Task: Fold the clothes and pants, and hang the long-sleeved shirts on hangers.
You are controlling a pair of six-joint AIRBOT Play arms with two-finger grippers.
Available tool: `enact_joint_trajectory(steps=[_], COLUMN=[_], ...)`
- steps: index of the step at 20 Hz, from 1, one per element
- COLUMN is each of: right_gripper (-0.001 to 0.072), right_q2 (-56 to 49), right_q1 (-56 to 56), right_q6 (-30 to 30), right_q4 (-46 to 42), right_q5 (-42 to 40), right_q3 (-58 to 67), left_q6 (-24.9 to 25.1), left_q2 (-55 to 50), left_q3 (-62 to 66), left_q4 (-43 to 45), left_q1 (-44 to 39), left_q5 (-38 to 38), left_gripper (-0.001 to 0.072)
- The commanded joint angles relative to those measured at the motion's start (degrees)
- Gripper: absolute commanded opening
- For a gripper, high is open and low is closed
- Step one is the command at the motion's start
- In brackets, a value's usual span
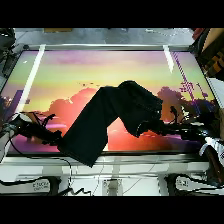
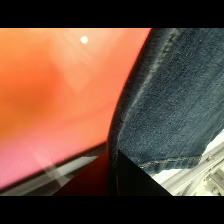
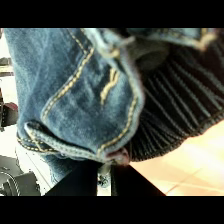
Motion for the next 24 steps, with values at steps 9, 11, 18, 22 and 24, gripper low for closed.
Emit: enact_joint_trajectory(steps=[9,11,18,22,24], right_gripper=[0.0056,0.0056,0.0057,0.0057,0.0057], right_q2=[4.9,5.8,5.9,5.9,5.9], right_q1=[6.4,6.6,6.6,6.6,6.6], right_q6=[9.0,11.3,11.4,11.3,11.2], right_q4=[-10.5,-12.9,-13.3,-13.3,-13.3], right_q5=[-5.3,-6.9,-6.4,-6.5,-6.5], right_q3=[17.0,20.4,22.1,22.1,22.1], left_q6=[-0.9,-0.9,-9.3,-9.8,-9.7], left_q2=[-0.5,-0.6,-1.9,-2.9,-2.0], left_q3=[38.1,38.9,37.9,28.5,21.4], left_q4=[0.7,-1.2,10.5,7.3,2.0], left_q1=[0.1,0.1,1.9,5.8,8.0], left_q5=[16.7,22.4,10.5,0.5,1.3], left_gripper=[0.0023,0.0089,0.0601,0.0555,0.0555])
